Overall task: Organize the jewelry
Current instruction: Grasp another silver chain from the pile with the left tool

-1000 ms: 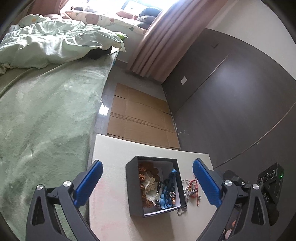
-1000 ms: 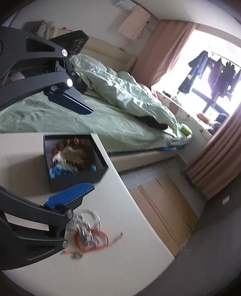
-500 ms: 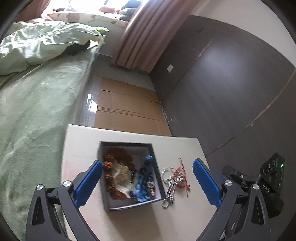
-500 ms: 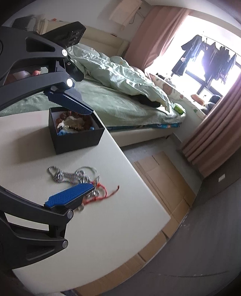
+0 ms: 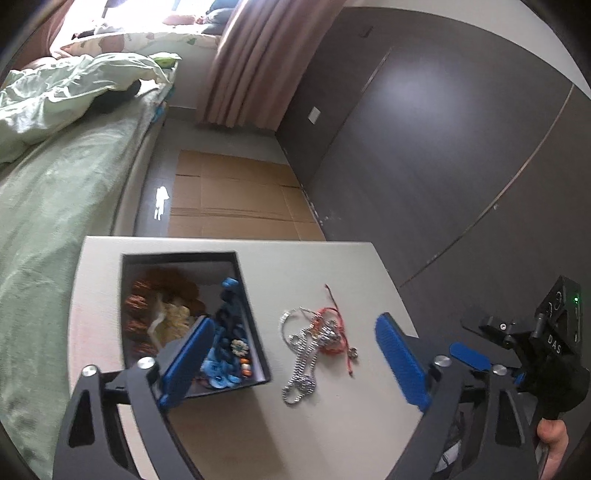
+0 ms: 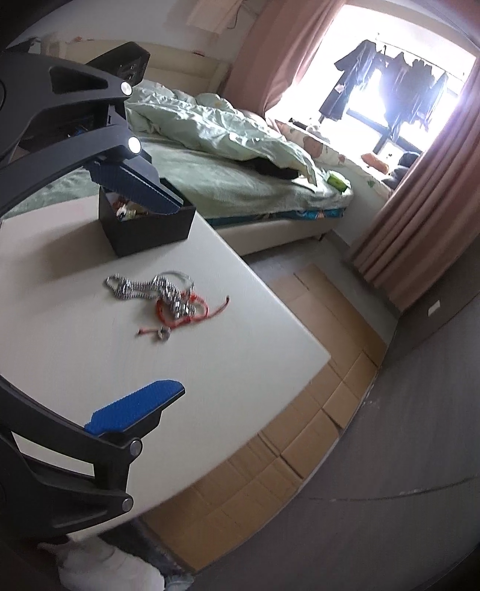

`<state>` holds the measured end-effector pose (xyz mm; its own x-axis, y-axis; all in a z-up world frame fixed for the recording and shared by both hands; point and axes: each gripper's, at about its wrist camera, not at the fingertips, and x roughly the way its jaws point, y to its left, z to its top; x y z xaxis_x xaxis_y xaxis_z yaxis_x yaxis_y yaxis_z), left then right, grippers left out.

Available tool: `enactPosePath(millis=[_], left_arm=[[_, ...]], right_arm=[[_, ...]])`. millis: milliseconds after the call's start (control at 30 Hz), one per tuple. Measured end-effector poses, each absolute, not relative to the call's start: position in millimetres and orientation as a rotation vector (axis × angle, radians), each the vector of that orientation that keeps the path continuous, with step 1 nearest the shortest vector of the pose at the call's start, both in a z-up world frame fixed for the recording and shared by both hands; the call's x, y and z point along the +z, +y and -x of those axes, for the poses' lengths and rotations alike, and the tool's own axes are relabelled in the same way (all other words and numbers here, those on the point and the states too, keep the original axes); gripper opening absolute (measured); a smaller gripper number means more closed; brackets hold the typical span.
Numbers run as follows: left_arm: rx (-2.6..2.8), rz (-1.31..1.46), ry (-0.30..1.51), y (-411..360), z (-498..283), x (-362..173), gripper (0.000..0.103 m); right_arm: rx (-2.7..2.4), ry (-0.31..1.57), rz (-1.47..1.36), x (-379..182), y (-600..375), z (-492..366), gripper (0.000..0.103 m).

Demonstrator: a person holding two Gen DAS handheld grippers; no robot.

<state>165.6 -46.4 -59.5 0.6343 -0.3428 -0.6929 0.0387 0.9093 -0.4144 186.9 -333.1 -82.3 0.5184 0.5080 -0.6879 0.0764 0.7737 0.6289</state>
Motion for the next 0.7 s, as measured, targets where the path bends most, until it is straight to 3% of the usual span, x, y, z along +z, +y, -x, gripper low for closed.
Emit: enactPosePath(millis=[267,433,700], left_arm=[[-0.270,0.329,0.933,-81.3,-172.8,-80.0,0.048],[-0.287,0.218,0.990,-110.4,-175.0,-96.2,0.041],[-0.264,0.113,1.029,-132.6,-174.9,-122.0,0.040]], right_arm=[[0.254,1.032,-0.712,-92.9,-352.1,-185.3,0.091],[0.266,1.036,-0.717,-92.9,-351.8,-186.7,0.091],[0.273,1.034,-0.732,-92.0,-353.2,-186.5,0.091]])
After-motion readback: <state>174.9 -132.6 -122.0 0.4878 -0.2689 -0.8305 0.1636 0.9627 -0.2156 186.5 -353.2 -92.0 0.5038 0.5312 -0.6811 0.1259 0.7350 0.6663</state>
